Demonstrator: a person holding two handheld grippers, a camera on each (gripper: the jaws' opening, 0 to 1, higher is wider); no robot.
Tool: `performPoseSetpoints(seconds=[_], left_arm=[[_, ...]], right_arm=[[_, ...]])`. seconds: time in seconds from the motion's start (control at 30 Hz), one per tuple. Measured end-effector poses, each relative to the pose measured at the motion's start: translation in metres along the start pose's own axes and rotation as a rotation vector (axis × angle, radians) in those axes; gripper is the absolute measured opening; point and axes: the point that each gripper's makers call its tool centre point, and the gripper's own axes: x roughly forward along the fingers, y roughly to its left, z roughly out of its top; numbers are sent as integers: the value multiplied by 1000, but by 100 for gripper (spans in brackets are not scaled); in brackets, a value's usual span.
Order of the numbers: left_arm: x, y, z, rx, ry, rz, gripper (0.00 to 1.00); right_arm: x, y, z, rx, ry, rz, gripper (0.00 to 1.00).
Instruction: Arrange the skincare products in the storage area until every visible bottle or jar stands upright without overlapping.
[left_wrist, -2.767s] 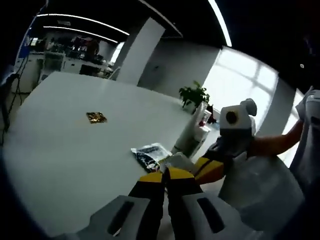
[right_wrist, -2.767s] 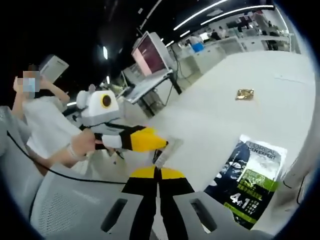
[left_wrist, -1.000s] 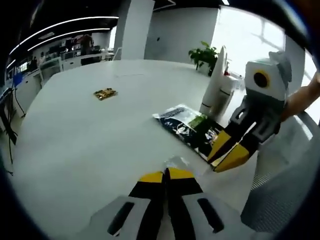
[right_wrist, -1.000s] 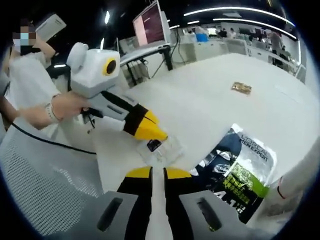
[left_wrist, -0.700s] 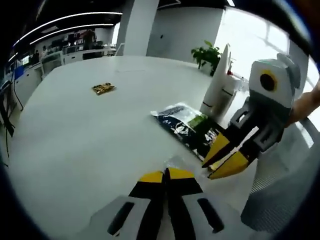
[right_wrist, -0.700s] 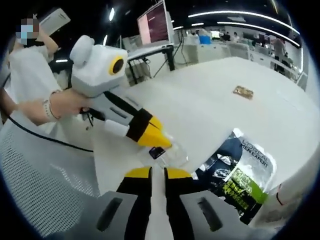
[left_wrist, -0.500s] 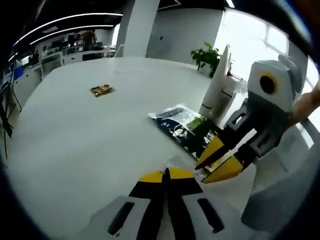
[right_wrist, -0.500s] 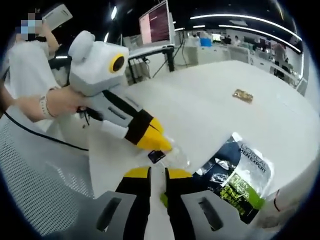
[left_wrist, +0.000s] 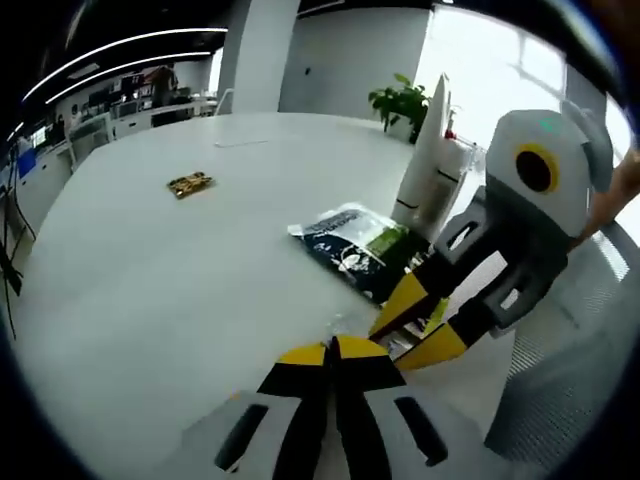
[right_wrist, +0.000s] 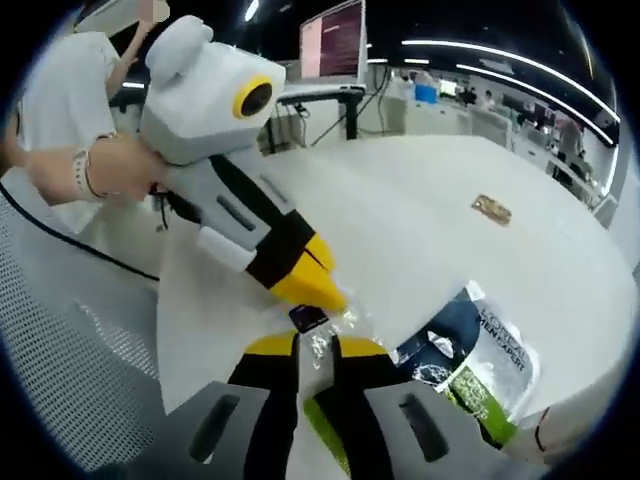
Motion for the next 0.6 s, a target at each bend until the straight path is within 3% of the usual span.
performPoseSetpoints(seconds=[0.6], left_arm=[[1, -1, 2, 47, -11, -5, 2]], right_arm=[[1, -1, -2, -10, 4, -1, 11]])
